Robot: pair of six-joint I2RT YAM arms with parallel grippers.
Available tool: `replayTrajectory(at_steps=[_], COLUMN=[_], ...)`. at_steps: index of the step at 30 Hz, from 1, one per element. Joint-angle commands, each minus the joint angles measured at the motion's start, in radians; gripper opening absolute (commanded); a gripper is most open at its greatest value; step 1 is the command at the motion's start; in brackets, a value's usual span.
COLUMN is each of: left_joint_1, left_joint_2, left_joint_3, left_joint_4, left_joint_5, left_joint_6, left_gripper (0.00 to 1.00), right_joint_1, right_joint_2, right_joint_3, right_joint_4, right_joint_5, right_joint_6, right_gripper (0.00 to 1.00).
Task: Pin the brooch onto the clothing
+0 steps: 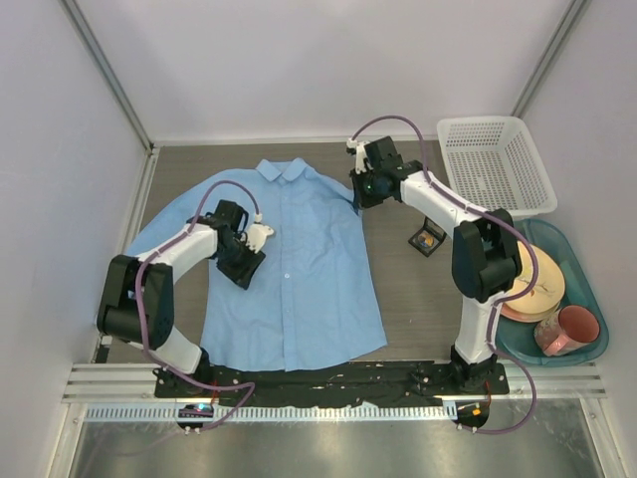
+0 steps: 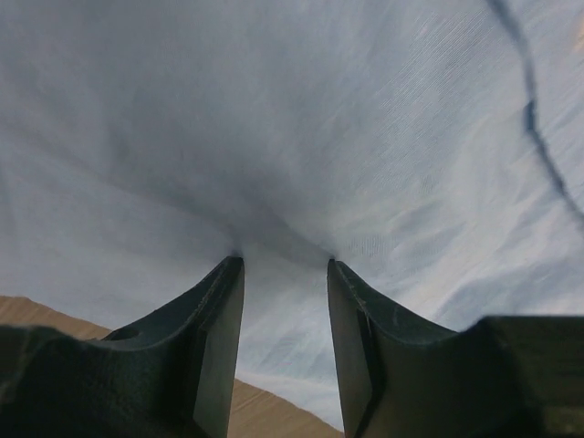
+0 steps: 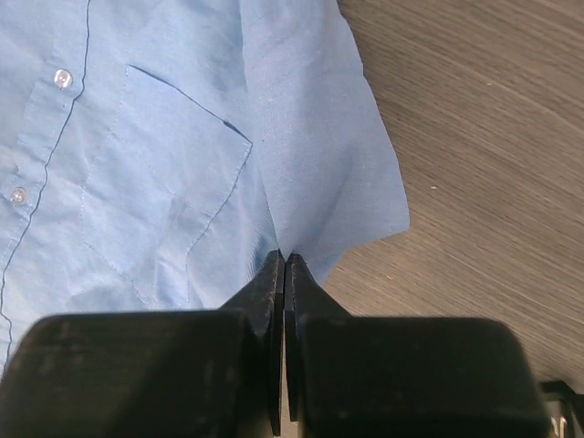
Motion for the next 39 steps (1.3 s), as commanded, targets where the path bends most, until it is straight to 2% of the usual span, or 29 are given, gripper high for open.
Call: replayTrajectory(at_steps=[1,6,10,17,20,21,23,24,27,31,34,39], left_joint_1=[0.005,0.035,0.075,0.109,0.107,0.107,0.107,0.107,0.107,0.107,0.107,0.107], left_joint_2=[0.021,0.07,0.087,0.083,0.083,0.083,0.078,0.078,0.072,0.072,0.077,0.078], left_joint_3=[-0.043,-0.083,-0.102,-0.111,-0.093,-0.088,-0.08,-0.079,-0.071,-0.066,-0.065,-0.063], left_joint_4=[-0.003,0.03,0.03,0.034,0.024,0.023,0.017,0.015,0.011,0.012,0.012,0.015], left_joint_5=[-0.14,-0.224,-0.267,-0.267,-0.247,-0.243,-0.241,-0.241,-0.241,-0.241,-0.215,-0.214], left_joint_6=[0.065,0.085,0.112,0.127,0.116,0.113,0.113,0.112,0.112,0.107,0.105,0.096], left_gripper=[0.43,0.36,0.32,0.3,0.29,0.29,0.29,0.29,0.29,0.29,0.29,0.29], right_joint_1=[0.013,0.027,0.025,0.062,0.088,0.09,0.087,0.079,0.042,-0.039,-0.114,-0.131], right_joint_2=[-0.085,-0.076,-0.064,-0.041,0.001,0.015,0.039,0.041,0.009,-0.079,-0.151,-0.209], right_joint_3=[0.036,0.088,0.134,0.194,0.235,0.257,0.269,0.269,0.221,0.095,-0.042,-0.239], right_joint_4=[-0.023,-0.055,-0.066,-0.058,-0.107,-0.135,-0.158,-0.179,-0.202,-0.178,-0.092,0.049], right_joint_5=[0.074,0.166,0.313,0.356,0.33,0.321,0.311,0.305,0.231,0.044,-0.102,-0.23], right_joint_6=[-0.071,-0.171,-0.295,-0.389,-0.355,-0.318,-0.287,-0.272,-0.183,-0.051,0.076,0.248], right_gripper=[0.01,0.01,0.01,0.01,0.05,0.14,0.24,0.37,0.58,0.56,0.5,0.5])
